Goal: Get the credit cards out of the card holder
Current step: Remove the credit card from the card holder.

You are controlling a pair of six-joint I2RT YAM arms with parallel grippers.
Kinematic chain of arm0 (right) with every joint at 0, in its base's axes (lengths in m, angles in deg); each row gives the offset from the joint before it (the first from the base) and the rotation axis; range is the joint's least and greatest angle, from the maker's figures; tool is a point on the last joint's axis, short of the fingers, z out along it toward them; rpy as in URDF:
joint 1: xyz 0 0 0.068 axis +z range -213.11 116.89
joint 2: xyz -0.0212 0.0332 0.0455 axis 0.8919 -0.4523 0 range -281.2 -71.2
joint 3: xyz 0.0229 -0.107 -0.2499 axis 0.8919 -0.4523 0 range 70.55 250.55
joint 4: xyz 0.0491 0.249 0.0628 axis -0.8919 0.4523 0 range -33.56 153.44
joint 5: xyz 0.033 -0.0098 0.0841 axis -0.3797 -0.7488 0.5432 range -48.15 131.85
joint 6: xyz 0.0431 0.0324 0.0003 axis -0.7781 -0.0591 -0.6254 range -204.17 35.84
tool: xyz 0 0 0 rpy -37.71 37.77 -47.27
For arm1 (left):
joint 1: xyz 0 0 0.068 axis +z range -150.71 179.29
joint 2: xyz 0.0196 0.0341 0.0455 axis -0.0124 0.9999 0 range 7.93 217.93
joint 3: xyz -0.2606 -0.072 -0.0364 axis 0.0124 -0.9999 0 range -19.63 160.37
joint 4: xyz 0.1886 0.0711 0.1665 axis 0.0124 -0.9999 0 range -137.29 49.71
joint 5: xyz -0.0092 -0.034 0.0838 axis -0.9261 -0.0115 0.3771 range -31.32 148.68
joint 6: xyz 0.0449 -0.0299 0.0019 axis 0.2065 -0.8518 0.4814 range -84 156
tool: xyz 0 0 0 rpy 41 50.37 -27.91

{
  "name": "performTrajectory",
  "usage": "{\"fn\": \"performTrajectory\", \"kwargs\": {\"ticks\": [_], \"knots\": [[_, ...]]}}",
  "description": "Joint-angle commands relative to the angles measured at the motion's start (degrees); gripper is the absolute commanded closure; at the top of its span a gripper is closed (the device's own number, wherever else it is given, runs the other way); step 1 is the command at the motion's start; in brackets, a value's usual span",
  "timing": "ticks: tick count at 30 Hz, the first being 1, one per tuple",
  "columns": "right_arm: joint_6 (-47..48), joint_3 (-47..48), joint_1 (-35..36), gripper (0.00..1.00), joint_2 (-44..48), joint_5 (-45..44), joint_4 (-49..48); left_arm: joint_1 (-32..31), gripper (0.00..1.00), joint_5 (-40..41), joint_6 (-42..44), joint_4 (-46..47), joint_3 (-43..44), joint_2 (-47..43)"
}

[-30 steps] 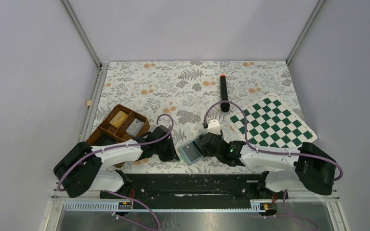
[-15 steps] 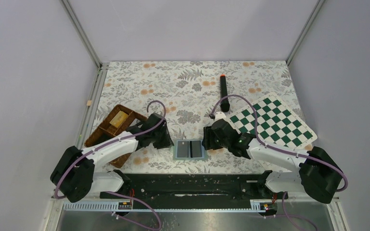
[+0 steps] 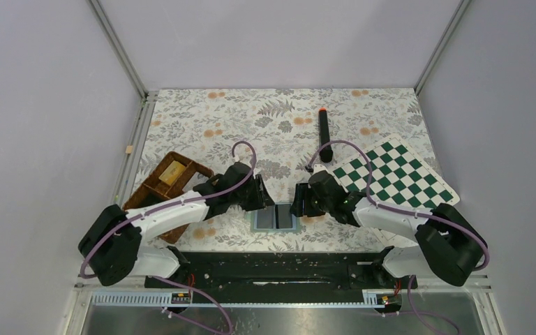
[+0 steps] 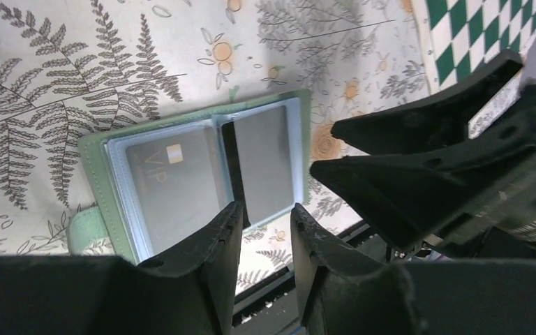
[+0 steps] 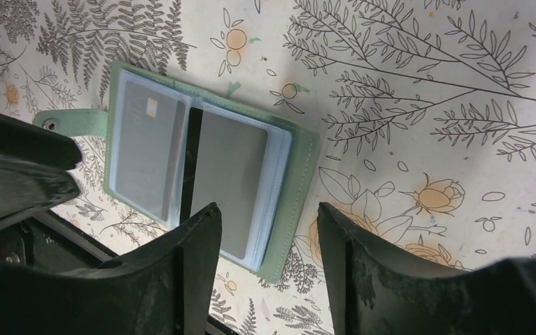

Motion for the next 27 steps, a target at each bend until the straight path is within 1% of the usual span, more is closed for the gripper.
{"fn": "performTrajectory", "kwargs": {"ticks": [1, 8, 13, 16, 18, 22, 27], "knots": [[-0.8, -0.9, -1.0, 0.43, -2.1, 3.0, -3.9, -0.1, 0.68, -3.1, -2.5, 11.7, -3.3, 3.4], [-1.6, -2.7, -1.2, 0.54, -2.9, 4.3, -6.2, -0.8, 0.68, -4.1, -3.0, 20.0, -6.1, 8.9], [-2.0, -3.3, -1.3, 0.64, 2.5, 5.5, -5.4, -1.1, 0.68, -3.6, -3.4, 21.6, -7.1, 11.1], [-2.7, -3.4, -1.2, 0.68, 3.7, 7.6, -6.5, -1.2, 0.68, -3.2, -3.7, 22.2, -7.5, 11.9], [-4.0, -3.9, -1.2, 0.69, 2.2, 9.6, -9.3, -1.3, 0.68, -2.9, -3.8, 22.4, -7.6, 12.4], [-5.2, -4.1, -1.3, 0.72, -1.5, 10.4, -12.2, -1.9, 0.68, -2.6, -3.8, 23.0, -7.6, 13.2], [-5.0, -5.2, -2.0, 0.77, -4.1, 7.1, -12.7, -2.3, 0.67, -1.6, -3.9, 22.6, -7.8, 13.4]]}}
